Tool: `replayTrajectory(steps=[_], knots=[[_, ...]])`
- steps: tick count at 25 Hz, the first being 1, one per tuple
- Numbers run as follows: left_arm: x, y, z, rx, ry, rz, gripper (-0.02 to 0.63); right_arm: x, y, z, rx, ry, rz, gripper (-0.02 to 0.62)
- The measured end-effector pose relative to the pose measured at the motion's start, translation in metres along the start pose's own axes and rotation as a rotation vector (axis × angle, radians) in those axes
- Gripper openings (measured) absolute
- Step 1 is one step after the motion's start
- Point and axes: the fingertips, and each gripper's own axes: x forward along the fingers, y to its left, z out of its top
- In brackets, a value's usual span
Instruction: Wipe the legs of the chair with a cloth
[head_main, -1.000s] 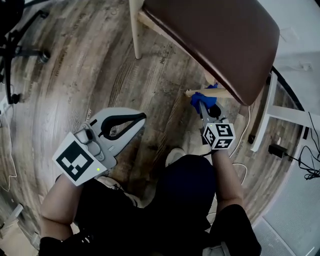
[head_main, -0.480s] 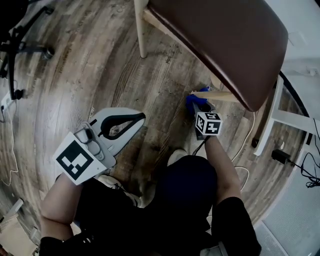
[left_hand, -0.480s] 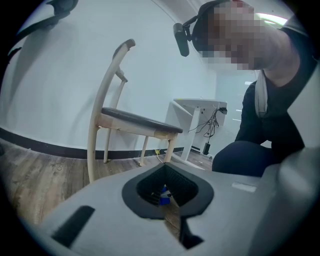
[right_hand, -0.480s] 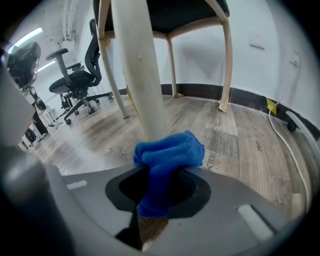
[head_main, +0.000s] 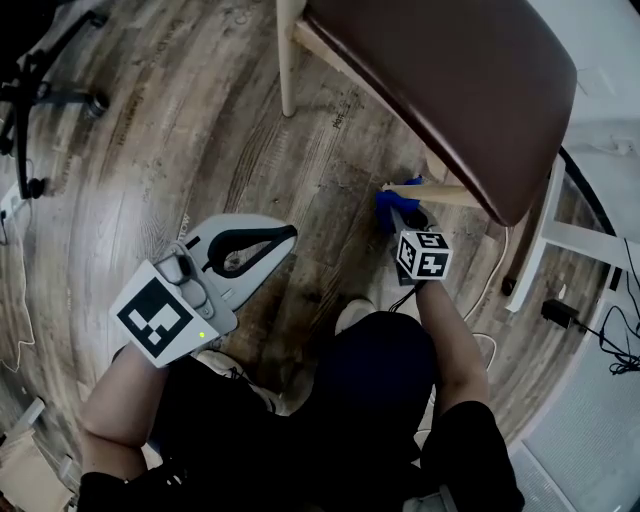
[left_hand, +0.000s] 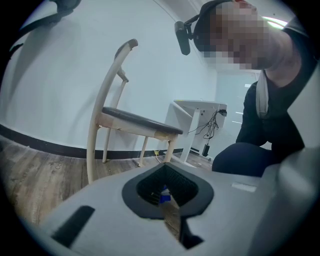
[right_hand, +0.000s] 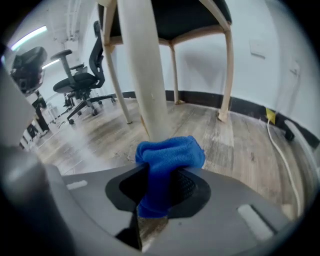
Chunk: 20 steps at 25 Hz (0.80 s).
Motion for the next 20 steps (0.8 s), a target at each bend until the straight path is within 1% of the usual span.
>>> replayTrajectory(steps=[2, 5, 6, 7, 9, 11, 14, 17, 20], knots=[[-0.001, -0.001, 0.003, 0.000, -0.010, -0.003, 0.008, -0.026, 0.002, 0.023, -0.153, -0.047, 0.008, 0.103], [-0.002, -0.002, 0.004, 0.004, -0.012, -0.007, 0.008, -0.071, 0.009, 0.063, -0.456, -0.115, 0.019, 0.104], [-0.002, -0.002, 0.004, 0.005, -0.013, -0.009, 0.008, -0.085, 0.010, 0.077, -0.539, -0.136, 0.022, 0.104], [-0.001, -0.002, 0.004, 0.008, -0.014, -0.011, 0.008, -0.099, 0.012, 0.090, -0.604, -0.154, 0.024, 0.104], [0.001, -0.004, 0.004, 0.015, -0.011, -0.016, 0.008, -0.125, 0.016, 0.112, -0.687, -0.190, 0.028, 0.104], [0.003, -0.004, 0.002, 0.019, -0.001, -0.019, 0.008, -0.149, 0.023, 0.136, -0.718, -0.257, 0.038, 0.104], [0.006, -0.004, -0.002, 0.025, 0.014, -0.025, 0.008, -0.177, 0.033, 0.165, -0.689, -0.370, 0.051, 0.104], [0.008, -0.005, -0.002, 0.019, 0.006, -0.025, 0.008, -0.193, 0.036, 0.178, -0.655, -0.407, 0.040, 0.106], [0.009, -0.004, -0.001, 0.014, 0.005, -0.020, 0.008, -0.202, 0.036, 0.186, -0.646, -0.432, 0.037, 0.106]])
